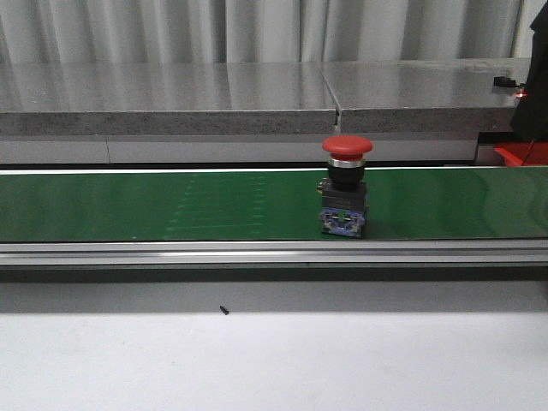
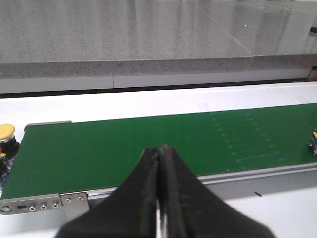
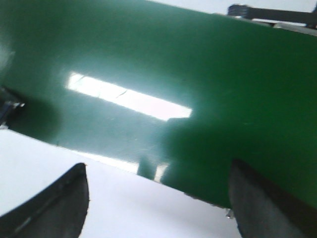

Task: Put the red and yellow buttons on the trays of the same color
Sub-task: 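Grasp the second red button on the belt with the right gripper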

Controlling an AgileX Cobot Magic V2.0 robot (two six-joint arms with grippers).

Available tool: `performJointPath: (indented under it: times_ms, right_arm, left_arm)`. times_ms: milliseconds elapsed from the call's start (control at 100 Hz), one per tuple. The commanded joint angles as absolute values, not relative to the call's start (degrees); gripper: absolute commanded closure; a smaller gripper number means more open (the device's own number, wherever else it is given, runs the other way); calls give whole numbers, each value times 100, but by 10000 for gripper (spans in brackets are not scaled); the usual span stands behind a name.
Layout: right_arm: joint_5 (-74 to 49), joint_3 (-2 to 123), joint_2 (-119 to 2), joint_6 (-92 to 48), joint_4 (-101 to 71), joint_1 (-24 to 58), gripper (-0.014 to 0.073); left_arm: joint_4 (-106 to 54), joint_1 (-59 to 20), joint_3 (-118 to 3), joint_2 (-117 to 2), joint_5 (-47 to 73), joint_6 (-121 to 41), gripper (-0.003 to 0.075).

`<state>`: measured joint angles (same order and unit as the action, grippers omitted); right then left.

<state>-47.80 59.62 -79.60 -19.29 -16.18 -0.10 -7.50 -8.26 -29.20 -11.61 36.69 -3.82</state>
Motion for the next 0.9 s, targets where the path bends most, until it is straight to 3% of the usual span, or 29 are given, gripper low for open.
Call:
performJointPath:
  times_ms: [0, 360, 890]
  right_arm:
    - [-4813, 6087, -7749, -2267, -1764, 143, 13]
    - [-5068, 6087, -7754, -3264, -2467, 810, 13]
    - [-4055, 6094, -8520, -3969, -3474, 1028, 38]
  left_arm:
    - [-841, -873, -3068, -1231, 3267, -344, 739]
    - [-841, -873, -3068, -1231, 3267, -344, 739]
    - [-841, -873, -3068, -1231, 3267, -344, 739]
